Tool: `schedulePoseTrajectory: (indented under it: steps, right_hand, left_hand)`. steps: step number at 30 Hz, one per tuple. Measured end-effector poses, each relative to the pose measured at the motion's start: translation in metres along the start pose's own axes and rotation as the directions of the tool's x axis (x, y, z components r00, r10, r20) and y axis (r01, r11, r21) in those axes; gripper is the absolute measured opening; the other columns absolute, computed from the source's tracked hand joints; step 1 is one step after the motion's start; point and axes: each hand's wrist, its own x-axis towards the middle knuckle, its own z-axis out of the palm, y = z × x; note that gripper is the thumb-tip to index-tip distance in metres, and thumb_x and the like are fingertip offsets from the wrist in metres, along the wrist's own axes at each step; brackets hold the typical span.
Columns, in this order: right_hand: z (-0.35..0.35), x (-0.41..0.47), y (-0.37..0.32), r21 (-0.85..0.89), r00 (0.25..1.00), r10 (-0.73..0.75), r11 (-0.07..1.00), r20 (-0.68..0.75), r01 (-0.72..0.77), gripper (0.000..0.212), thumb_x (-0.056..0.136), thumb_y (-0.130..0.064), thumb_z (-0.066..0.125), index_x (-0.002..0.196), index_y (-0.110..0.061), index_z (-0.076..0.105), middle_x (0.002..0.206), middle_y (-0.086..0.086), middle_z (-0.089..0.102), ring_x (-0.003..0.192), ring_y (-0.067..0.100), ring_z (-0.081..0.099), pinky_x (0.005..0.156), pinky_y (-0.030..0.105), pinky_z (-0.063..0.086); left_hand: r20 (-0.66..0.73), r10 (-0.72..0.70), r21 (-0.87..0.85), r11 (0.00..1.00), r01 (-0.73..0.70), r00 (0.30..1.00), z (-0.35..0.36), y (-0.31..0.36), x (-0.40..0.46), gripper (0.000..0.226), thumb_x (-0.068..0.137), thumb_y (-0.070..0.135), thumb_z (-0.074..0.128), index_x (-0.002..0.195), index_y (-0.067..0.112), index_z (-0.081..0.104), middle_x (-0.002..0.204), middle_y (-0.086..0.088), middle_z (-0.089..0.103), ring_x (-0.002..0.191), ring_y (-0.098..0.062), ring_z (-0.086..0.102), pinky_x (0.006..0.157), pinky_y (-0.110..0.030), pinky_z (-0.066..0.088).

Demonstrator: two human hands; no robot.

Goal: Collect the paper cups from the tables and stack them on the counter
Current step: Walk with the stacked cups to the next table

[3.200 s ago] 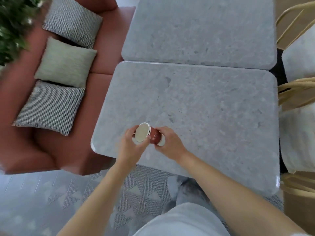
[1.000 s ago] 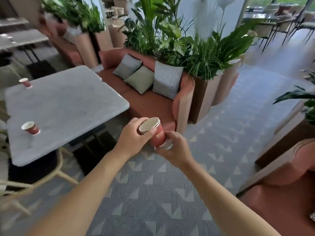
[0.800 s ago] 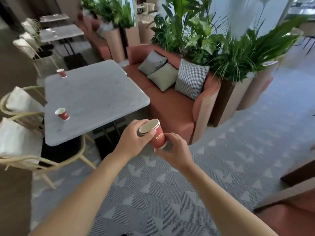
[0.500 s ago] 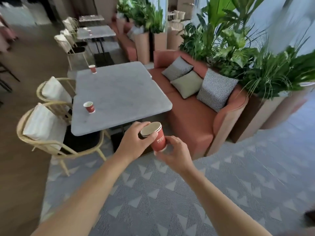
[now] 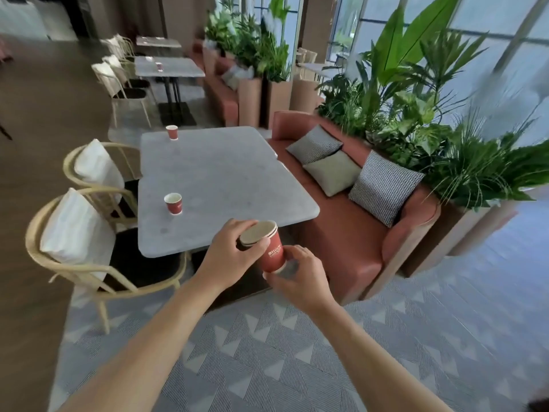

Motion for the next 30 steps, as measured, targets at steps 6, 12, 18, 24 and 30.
schedulePoseTrajectory:
  steps: [6,12,18,24,30]
  right_hand:
    - [0.060,0.011,-0.039,-0.059,1.000,0.012,0.998,0.024,-0.011,0.050,0.059,-0.059,0.085,0.102,-0.037,0.069,0.102,-0.028,0.062,0.095,-0.001,0.061,0.080,0.024,0.054]
    - [0.108,0.029,-0.074,-0.093,0.992,-0.043,0.994,0.122,0.055,0.050,0.059,-0.059,0.086,0.101,-0.036,0.070,0.107,-0.033,0.060,0.095,-0.001,0.062,0.082,0.026,0.055]
    - [0.162,0.045,-0.105,-0.058,0.959,-0.085,0.993,0.272,0.105,0.042,0.061,-0.056,0.086,0.096,-0.037,0.072,0.092,-0.026,0.064,0.093,-0.001,0.063,0.083,0.026,0.055]
    - [0.218,0.069,-0.133,0.076,0.889,-0.156,0.988,0.431,0.137,0.048,0.066,-0.047,0.091,0.110,-0.036,0.073,0.102,-0.024,0.068,0.099,-0.002,0.064,0.085,0.019,0.053]
    - [0.261,0.123,-0.143,0.158,0.794,-0.238,0.971,0.559,0.180,0.052,0.072,-0.038,0.090,0.121,-0.031,0.072,0.114,-0.015,0.070,0.106,0.002,0.062,0.092,0.022,0.050]
  left_hand:
    - [-0.015,-0.020,-0.081,0.997,0.018,1.000,-0.061,-0.040,-0.002,0.072,0.078,0.072,0.063,0.134,0.028,0.068,0.123,0.011,0.064,0.116,-0.001,0.061,0.092,-0.016,0.045]
    - [-0.106,-0.112,-0.184,0.979,0.091,0.988,-0.111,-0.078,-0.014,0.066,0.075,0.070,0.070,0.129,0.032,0.068,0.120,0.018,0.065,0.115,0.002,0.062,0.093,-0.021,0.048]
    - [-0.247,-0.218,-0.265,0.952,0.151,0.944,-0.157,-0.108,-0.032,0.065,0.070,0.065,0.081,0.123,0.029,0.072,0.119,0.012,0.070,0.111,-0.004,0.068,0.094,-0.032,0.058]
    - [-0.363,-0.299,-0.268,0.941,0.208,0.882,-0.202,-0.133,-0.042,0.072,0.066,0.064,0.086,0.125,0.026,0.071,0.117,0.008,0.071,0.109,-0.009,0.070,0.093,-0.039,0.063]
    - [-0.431,-0.392,-0.264,0.916,0.302,0.813,-0.231,-0.156,-0.018,0.072,0.067,0.064,0.087,0.129,0.032,0.069,0.119,0.005,0.072,0.110,-0.014,0.071,0.090,-0.039,0.064]
